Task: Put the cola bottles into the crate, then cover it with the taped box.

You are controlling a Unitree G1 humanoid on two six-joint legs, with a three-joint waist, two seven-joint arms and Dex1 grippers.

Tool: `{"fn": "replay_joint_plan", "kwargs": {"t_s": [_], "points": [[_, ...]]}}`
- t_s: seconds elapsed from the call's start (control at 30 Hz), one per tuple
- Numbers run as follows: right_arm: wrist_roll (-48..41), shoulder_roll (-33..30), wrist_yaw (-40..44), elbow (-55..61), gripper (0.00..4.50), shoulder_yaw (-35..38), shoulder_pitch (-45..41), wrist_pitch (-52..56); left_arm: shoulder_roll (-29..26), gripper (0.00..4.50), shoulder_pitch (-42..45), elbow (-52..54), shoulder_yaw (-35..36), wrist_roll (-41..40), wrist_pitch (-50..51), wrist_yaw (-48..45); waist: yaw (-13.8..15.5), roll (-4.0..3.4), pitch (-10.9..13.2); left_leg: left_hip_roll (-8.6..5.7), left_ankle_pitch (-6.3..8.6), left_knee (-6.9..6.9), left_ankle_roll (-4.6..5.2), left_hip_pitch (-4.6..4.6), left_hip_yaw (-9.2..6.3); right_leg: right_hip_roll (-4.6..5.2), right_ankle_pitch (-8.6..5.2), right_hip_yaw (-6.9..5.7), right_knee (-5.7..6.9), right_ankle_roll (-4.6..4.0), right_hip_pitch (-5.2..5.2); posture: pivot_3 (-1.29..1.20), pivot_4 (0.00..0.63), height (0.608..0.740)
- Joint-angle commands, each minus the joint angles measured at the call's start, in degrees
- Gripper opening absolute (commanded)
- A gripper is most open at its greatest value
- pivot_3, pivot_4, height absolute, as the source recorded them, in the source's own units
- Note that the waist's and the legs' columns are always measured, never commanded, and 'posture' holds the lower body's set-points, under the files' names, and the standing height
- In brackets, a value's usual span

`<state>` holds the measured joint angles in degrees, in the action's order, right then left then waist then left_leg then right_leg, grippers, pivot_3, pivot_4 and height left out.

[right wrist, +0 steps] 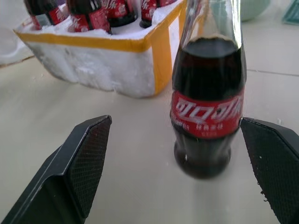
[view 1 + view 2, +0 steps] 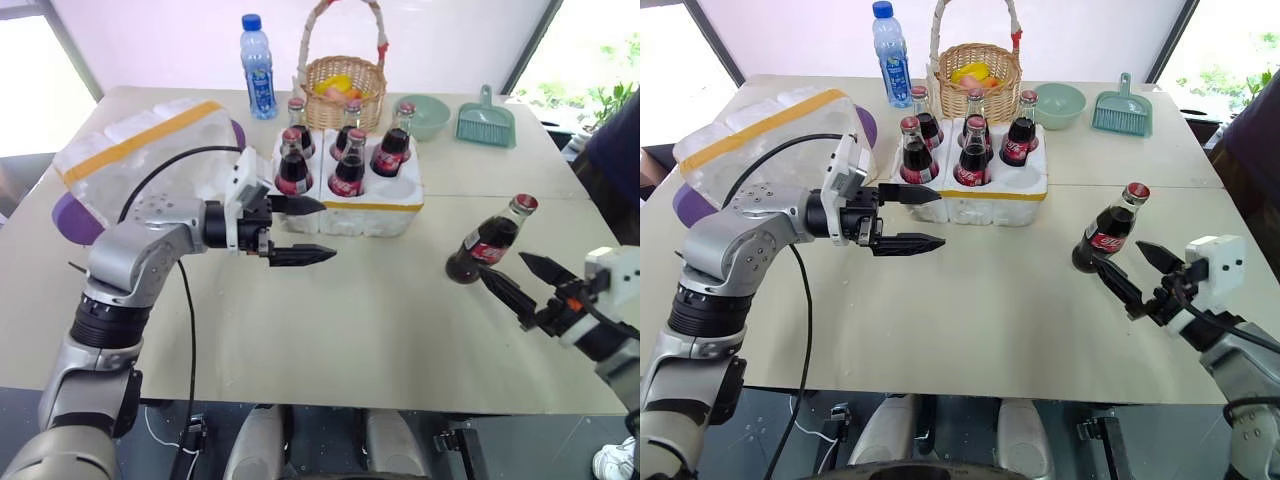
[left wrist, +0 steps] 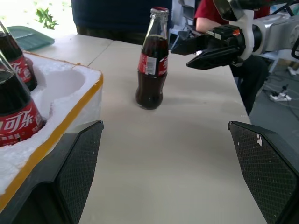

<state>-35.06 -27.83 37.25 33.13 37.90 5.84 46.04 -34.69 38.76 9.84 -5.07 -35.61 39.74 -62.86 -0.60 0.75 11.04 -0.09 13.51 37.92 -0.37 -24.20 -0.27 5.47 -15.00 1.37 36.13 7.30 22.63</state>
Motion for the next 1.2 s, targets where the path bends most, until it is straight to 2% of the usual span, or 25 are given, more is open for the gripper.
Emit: {"fn": "replay_joint_plan", "kwargs": {"t_s": [0.03,0.53,0.63,0.7,0.77,0.93,1.07,1.2], "points": [[-0.4,-0.5,-1.0,-2.9,4.50,-1.9,-1.8,-3.3,-0.3,4.46,-0.2,2.5,1.7,-0.7,-0.2,0.8,0.1,0.00,0.0,-0.01,0.00,-0.01,0.01,0.00,-0.02,0.00,0.00,-0.01,0.00,0.00,0.00,0.00,0.150,0.740],[2.5,-2.8,-1.3,-19.3,4.50,-10.9,-10.8,-11.5,0.1,4.46,0.5,2.8,1.3,-0.6,-0.4,2.3,0.0,0.00,0.0,-0.07,0.01,-0.02,0.03,-0.05,-0.01,-0.09,0.09,-0.03,0.02,0.18,0.04,0.00,0.150,0.740],[2.1,-3.5,-0.8,-20.3,3.62,-11.8,-11.7,-12.0,0.2,4.50,0.6,2.7,1.4,-0.6,-0.4,2.4,0.0,0.00,0.0,-0.08,0.01,-0.02,0.03,-0.06,0.00,-0.08,0.11,-0.03,0.00,0.20,0.04,0.00,0.150,0.740],[1.9,-5.3,-0.1,-18.3,2.83,-12.7,-12.1,-11.4,0.2,4.50,0.5,2.6,1.6,-0.5,-0.5,2.7,-0.1,0.00,0.0,-0.08,0.01,-0.02,0.03,-0.06,-0.01,-0.09,0.11,-0.03,0.02,0.21,0.06,0.00,0.150,0.740],[-0.6,-7.8,0.7,-15.5,2.83,-12.0,-14.0,-9.8,0.1,4.50,0.4,2.8,2.0,-0.7,-0.3,3.1,-0.2,-0.02,0.0,-0.07,0.01,-0.02,0.03,-0.07,-0.01,-0.09,0.12,-0.03,0.02,0.22,0.08,0.00,0.150,0.740],[-9.9,-15.1,2.4,-15.7,2.83,-11.1,-30.0,-3.0,-0.5,4.50,-0.3,3.6,3.1,-1.3,0.0,3.9,-0.7,-0.42,0.3,-0.07,0.00,0.00,0.05,-0.19,0.15,-0.08,0.14,0.10,0.09,0.25,0.34,0.00,0.150,0.740],[-7.9,-16.5,3.6,-22.7,2.83,-17.2,-42.5,-2.1,-0.7,4.50,-0.5,3.0,3.9,-0.9,-0.4,4.7,-0.3,-0.36,0.2,0.01,0.00,-0.08,0.05,-0.22,0.04,-0.28,0.13,0.07,0.17,0.22,0.44,0.00,0.150,0.740],[-0.5,-13.4,6.4,-33.1,2.83,-27.7,-53.8,-6.9,-1.2,4.50,-0.5,2.3,4.9,-0.4,-1.0,5.3,-0.1,-0.24,0.2,0.05,0.00,-0.16,0.05,-0.27,0.11,-0.34,0.10,-0.01,0.08,0.16,0.41,0.00,0.150,0.740]]}}
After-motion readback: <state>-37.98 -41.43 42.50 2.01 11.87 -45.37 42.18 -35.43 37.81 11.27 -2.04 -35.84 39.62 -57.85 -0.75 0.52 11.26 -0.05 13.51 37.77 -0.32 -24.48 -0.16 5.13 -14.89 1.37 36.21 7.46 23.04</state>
